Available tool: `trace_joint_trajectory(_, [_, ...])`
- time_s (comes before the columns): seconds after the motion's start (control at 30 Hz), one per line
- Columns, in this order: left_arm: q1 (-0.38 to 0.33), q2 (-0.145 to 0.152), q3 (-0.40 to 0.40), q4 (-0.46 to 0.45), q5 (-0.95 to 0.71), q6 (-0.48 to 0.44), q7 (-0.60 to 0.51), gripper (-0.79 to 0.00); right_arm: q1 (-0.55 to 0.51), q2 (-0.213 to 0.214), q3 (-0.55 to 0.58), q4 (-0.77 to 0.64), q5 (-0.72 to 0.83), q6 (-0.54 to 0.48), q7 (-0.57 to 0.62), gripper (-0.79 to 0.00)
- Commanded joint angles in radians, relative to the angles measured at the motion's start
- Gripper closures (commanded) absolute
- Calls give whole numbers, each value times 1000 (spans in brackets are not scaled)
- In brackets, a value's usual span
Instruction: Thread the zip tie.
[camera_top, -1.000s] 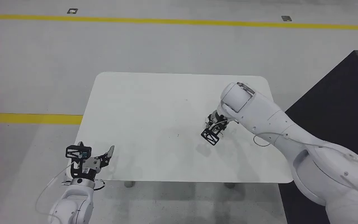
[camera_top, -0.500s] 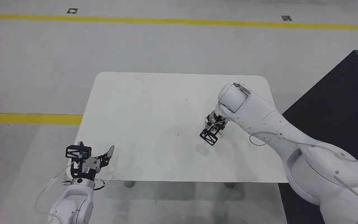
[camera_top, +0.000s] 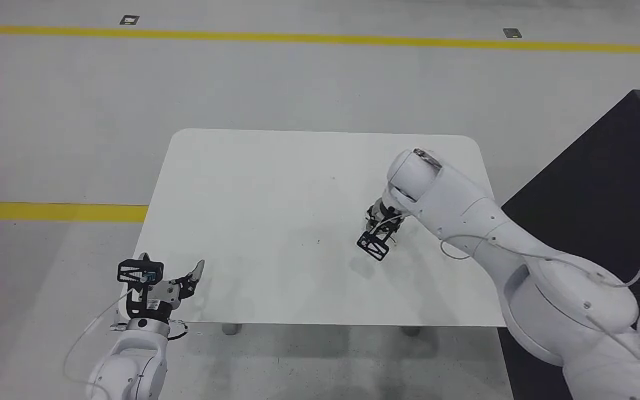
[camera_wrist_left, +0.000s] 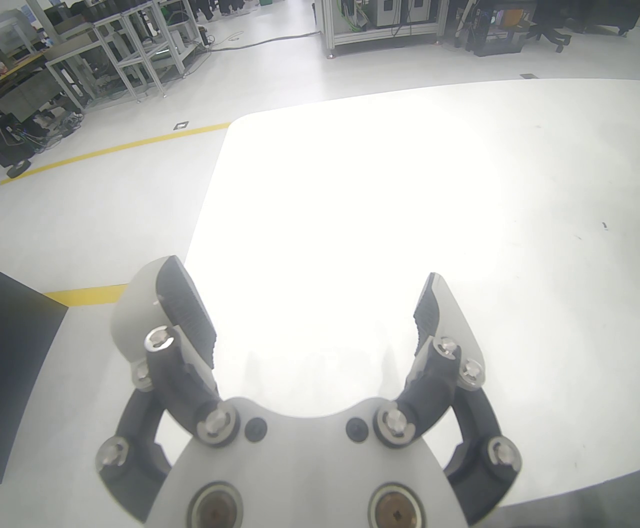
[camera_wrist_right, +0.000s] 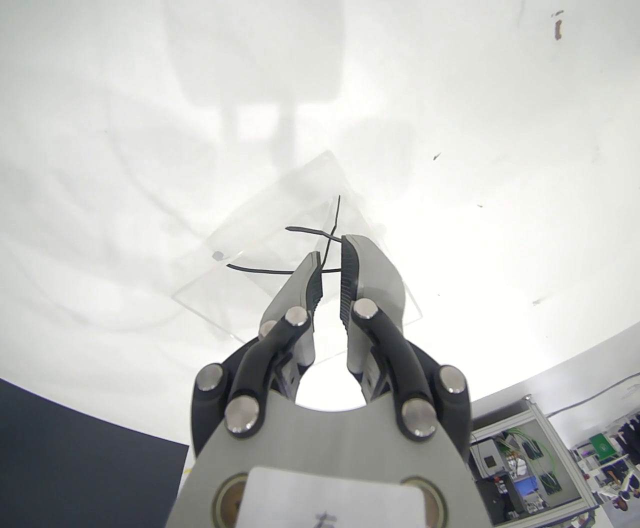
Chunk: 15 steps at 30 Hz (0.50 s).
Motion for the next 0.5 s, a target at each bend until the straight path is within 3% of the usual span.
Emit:
trace_joint_trajectory(0.0, [0, 0, 0, 0, 0, 0, 0, -785, 1, -4, 0, 8, -13, 13, -13, -80])
trace_joint_trajectory(0.3, [0, 0, 0, 0, 0, 0, 0, -785, -7, -18, 0, 47, -119, 106, -105, -80])
trace_joint_trajectory(0.47, [0, 0, 0, 0, 0, 0, 0, -785, 0, -15, 0, 74, -142, 165, -165, -31])
